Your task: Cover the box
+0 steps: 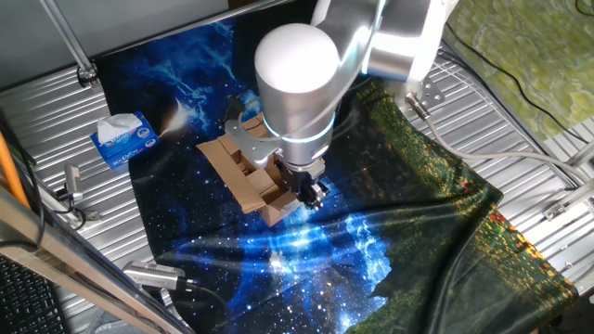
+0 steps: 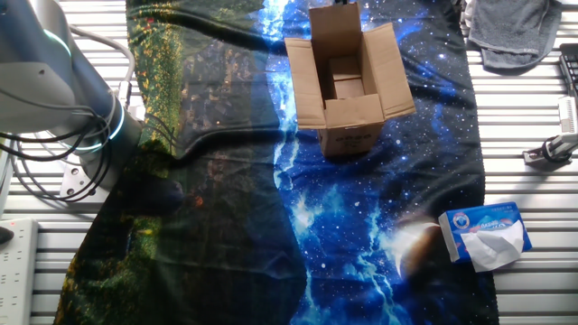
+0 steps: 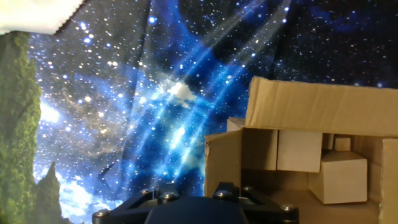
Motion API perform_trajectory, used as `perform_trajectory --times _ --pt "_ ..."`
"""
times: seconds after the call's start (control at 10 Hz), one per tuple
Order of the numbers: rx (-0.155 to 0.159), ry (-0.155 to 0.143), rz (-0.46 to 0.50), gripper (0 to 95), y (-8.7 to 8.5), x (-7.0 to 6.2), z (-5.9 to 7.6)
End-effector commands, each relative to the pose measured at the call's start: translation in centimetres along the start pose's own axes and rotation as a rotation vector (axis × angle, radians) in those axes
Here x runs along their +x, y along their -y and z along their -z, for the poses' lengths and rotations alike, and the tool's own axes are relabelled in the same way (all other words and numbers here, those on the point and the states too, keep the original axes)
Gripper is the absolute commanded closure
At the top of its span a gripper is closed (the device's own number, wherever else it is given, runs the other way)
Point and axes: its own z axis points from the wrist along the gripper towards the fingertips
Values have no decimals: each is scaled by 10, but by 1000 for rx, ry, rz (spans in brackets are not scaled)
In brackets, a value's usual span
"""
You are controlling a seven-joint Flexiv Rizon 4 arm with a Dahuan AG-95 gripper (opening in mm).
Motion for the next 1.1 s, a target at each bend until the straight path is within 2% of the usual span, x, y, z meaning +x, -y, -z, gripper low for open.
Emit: perform_trajectory --times 0.1,0.2,0.6,1.1 --pt "19 -5 5 570 1 -1 -3" --pt "21 1 11 760 3 -1 -5" --pt "28 12 42 760 13 3 -10" --pt "28 12 42 760 13 3 -10"
